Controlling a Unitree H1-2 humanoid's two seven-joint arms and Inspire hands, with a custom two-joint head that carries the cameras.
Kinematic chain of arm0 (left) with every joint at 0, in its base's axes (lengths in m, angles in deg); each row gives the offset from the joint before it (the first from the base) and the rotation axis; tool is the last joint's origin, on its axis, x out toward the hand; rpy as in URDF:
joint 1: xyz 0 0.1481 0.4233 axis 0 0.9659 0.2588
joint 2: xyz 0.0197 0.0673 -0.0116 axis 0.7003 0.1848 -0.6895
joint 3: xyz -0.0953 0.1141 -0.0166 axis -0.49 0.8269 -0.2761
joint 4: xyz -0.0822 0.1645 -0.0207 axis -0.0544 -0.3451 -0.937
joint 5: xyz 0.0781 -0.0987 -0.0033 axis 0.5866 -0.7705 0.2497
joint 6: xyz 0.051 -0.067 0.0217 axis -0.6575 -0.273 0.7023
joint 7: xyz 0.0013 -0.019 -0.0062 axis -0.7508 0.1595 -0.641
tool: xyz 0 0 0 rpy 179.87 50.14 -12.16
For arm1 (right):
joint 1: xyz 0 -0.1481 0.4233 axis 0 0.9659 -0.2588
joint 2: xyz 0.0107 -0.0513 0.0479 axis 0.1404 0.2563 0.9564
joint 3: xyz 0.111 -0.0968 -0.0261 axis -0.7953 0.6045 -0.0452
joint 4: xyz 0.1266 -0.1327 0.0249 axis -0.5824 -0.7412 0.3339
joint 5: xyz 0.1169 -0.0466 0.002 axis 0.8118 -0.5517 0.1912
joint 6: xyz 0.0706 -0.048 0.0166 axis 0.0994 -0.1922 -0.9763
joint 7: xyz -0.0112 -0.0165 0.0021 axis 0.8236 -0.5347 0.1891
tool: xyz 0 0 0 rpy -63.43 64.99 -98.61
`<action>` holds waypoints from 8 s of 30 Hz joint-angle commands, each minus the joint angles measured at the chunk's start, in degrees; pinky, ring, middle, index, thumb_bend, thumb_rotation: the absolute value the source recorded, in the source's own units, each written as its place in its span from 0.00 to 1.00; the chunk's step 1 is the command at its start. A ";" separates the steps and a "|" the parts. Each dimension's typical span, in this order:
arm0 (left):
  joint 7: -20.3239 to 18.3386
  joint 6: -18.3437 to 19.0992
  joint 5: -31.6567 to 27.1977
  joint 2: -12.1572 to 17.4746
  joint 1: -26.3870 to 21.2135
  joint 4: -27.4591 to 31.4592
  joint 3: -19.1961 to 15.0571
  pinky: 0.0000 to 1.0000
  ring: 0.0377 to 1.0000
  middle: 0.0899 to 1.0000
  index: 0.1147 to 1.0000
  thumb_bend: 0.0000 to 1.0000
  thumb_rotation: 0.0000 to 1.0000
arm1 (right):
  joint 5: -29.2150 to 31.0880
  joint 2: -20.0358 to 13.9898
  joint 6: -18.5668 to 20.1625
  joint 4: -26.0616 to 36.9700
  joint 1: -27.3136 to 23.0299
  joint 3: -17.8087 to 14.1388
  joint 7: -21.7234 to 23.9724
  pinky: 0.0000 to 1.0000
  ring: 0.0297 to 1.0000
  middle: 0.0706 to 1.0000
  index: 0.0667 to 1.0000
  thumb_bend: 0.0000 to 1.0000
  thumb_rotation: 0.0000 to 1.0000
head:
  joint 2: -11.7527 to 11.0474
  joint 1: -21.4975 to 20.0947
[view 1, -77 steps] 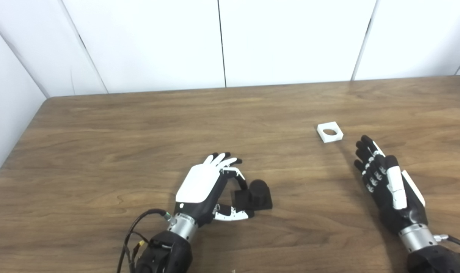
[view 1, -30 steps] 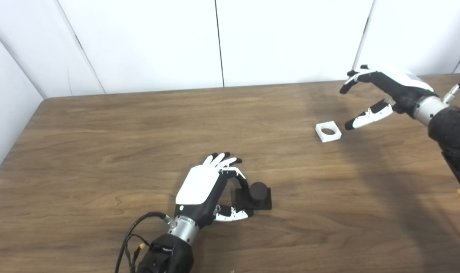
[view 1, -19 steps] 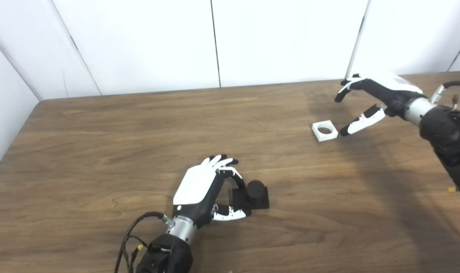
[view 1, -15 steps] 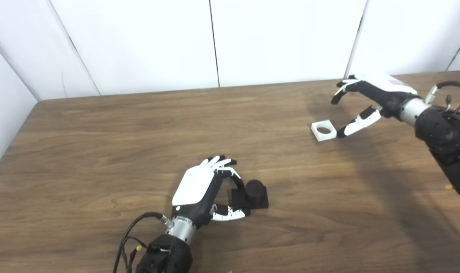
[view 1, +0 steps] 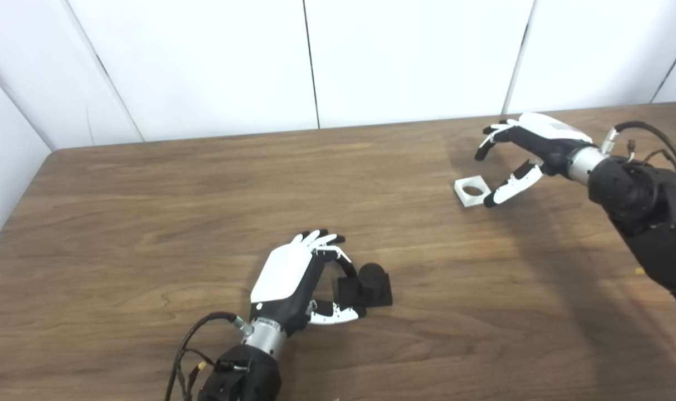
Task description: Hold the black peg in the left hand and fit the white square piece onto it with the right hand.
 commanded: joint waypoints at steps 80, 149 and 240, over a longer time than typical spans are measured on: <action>-0.30 1.10 -0.07 0.10 0.25 -1.00 0.53 0.99 0.96 0.86 0.42 0.52 0.07 | -3.41 2.47 -5.76 -11.45 -4.08 1.80 -6.58 0.98 1.00 0.93 0.57 0.82 0.22 | 0.99 0.49; -2.43 4.09 0.04 0.39 -0.64 -1.48 1.92 0.93 0.94 0.85 0.42 0.52 0.07 | -3.02 4.95 2.59 33.31 4.42 0.23 8.06 1.00 1.00 0.93 0.45 0.52 0.16 | 1.36 0.49; 0.24 4.39 0.02 -0.09 -0.74 -1.99 4.79 0.97 0.95 0.86 0.42 0.52 0.07 | -6.43 13.38 -2.27 33.84 8.04 5.58 13.28 1.00 1.00 0.93 0.45 0.52 0.15 | 1.65 1.28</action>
